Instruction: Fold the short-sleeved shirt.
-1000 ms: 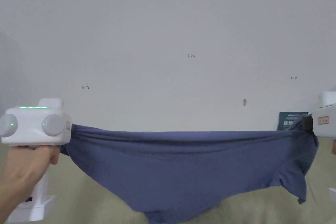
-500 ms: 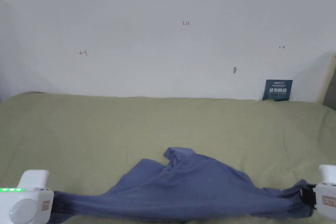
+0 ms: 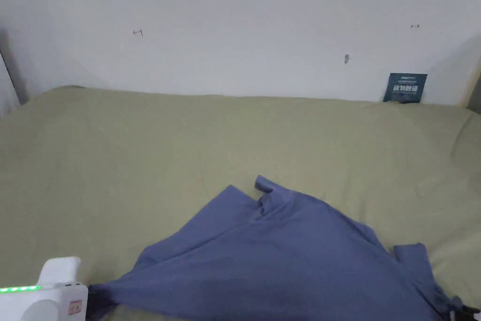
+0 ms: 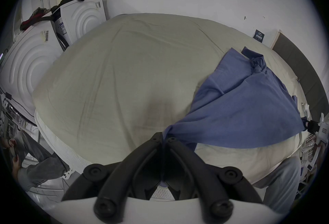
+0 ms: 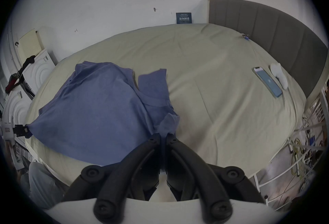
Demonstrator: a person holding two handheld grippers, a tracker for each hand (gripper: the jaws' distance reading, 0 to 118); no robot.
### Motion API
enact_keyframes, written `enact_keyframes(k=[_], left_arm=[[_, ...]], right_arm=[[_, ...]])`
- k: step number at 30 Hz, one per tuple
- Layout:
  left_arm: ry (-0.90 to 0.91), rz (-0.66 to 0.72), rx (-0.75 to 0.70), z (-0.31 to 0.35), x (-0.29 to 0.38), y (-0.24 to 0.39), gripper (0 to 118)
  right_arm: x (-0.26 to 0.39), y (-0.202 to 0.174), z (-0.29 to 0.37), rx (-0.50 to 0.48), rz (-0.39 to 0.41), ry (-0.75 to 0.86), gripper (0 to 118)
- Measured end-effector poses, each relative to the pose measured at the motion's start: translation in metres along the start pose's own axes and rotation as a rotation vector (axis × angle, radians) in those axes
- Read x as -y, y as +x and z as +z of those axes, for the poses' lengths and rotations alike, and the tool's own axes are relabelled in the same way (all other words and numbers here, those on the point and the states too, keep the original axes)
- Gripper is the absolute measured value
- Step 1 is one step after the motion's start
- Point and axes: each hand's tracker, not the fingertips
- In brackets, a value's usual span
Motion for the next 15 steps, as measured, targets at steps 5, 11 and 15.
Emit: enact_keyframes(k=[5,11,15], left_arm=[[0.099,0.006,0.053,0.010,0.003,-0.003,118],[0.163,0.032,0.080,0.059,0.008,0.012,118],[0.288,-0.006,0.140,0.103,0.031,0.031,85]], right_arm=[[0.000,-0.017,0.019,0.027,0.061,0.022,109],[0.003,-0.068,0.056,0.015,0.193,0.129,113],[0.022,-0.117,0.091,-0.058,0.188,0.230,76]])
